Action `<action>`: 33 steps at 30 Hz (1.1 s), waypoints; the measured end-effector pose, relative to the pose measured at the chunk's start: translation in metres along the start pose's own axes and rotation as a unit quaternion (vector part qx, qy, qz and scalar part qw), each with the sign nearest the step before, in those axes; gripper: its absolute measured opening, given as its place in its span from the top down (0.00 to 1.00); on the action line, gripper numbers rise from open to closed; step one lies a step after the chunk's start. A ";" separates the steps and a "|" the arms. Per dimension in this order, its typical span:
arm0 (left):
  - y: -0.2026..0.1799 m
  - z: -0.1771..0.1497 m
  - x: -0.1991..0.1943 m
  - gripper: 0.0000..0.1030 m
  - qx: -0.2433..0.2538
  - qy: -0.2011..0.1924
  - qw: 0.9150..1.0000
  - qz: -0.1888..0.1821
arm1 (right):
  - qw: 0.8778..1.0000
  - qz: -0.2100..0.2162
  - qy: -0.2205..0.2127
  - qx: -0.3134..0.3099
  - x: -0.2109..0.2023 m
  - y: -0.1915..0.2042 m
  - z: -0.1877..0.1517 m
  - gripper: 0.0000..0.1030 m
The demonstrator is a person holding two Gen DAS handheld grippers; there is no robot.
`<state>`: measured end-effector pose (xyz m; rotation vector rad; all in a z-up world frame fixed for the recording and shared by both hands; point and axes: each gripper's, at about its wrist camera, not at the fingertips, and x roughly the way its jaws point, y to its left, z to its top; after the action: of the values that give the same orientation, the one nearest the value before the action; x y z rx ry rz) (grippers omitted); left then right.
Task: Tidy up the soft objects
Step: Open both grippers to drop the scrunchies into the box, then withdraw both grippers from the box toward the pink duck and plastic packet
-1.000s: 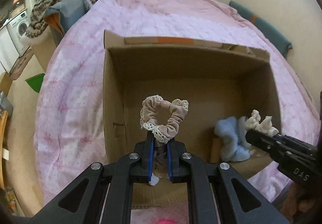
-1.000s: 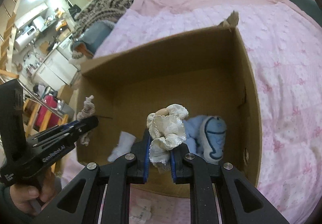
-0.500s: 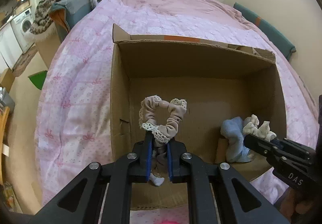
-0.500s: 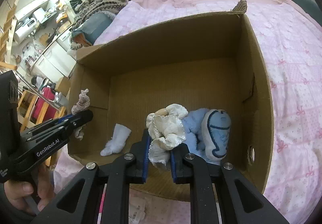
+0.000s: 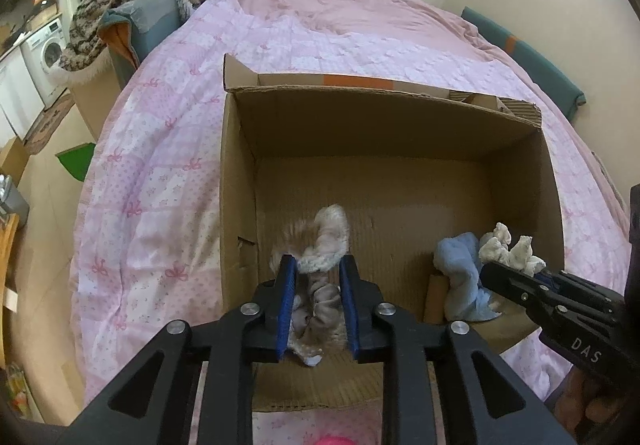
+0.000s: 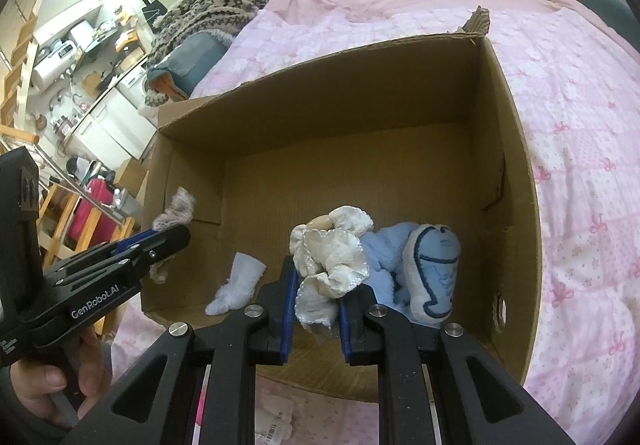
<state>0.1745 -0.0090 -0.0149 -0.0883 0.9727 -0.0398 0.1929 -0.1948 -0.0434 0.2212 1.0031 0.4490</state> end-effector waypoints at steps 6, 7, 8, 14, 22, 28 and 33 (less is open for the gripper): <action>-0.001 0.000 -0.007 0.59 0.002 -0.013 1.000 0.002 | 1.000 0.000 0.000 0.000 -0.001 0.000 0.000 0.82; -0.002 0.000 -0.008 0.49 0.004 -0.016 1.000 0.005 | 1.000 0.000 0.000 -0.001 -0.001 0.000 0.000 0.82; -0.002 -0.001 -0.010 0.46 0.005 -0.022 1.000 0.009 | 1.000 -0.001 -0.001 -0.002 0.000 0.000 0.000 0.82; -0.002 -0.001 -0.013 0.43 0.006 -0.024 1.000 0.013 | 1.000 0.000 -0.004 0.002 -0.002 -0.002 0.000 0.81; -0.003 -0.001 -0.014 0.42 0.008 -0.024 1.000 0.019 | 1.000 0.003 -0.016 0.009 -0.006 -0.001 0.005 0.74; 0.001 -0.002 -0.020 0.42 0.001 -0.027 0.999 0.023 | 0.999 -0.002 -0.041 0.022 -0.014 -0.002 0.006 0.20; 0.003 -0.005 -0.026 0.42 0.010 -0.030 0.999 0.036 | 0.999 -0.001 -0.051 0.018 -0.020 -0.001 0.006 0.20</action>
<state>0.1562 -0.0043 0.0035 -0.0366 0.9141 0.0191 0.1888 -0.2049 -0.0252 0.2722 0.9112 0.4142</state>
